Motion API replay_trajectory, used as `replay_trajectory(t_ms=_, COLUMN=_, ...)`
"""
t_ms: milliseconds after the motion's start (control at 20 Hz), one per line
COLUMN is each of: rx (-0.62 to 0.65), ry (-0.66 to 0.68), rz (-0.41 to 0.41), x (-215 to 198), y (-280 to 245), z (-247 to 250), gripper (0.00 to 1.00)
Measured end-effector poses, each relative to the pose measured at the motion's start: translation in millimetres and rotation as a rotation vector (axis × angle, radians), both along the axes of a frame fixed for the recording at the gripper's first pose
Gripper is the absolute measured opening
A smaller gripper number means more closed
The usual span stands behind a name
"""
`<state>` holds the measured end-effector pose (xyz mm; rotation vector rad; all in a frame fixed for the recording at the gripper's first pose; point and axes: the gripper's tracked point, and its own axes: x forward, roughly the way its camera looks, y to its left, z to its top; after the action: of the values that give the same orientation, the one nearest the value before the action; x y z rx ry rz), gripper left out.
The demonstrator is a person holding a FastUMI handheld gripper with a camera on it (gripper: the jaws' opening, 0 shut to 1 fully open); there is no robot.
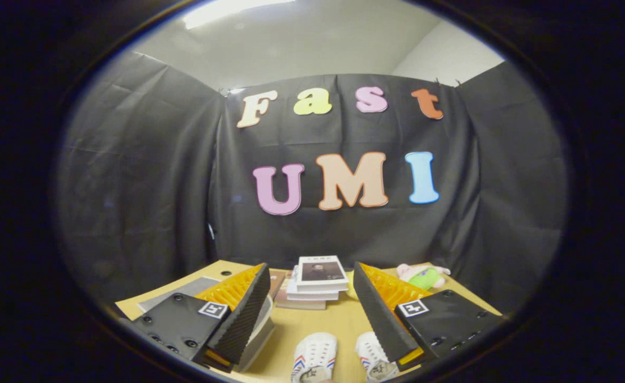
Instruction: Open the storage box then place both shoes into the box .Put the left shoe in first, then the right shoe, with the right side of both shoes facing outward in a uniform manner.
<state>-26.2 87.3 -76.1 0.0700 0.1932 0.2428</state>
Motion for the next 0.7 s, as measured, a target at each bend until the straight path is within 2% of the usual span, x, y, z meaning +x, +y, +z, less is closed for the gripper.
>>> replay_trajectory(t_ms=400, rx=0.189, ry=0.256, rz=0.111, x=-24.6, y=42.5, z=-67.3, gripper=0.98)
replay_trajectory(t_ms=700, rx=0.451, ry=0.521, rz=0.168, x=-40.1, y=68.7, z=-113.8, gripper=0.98)
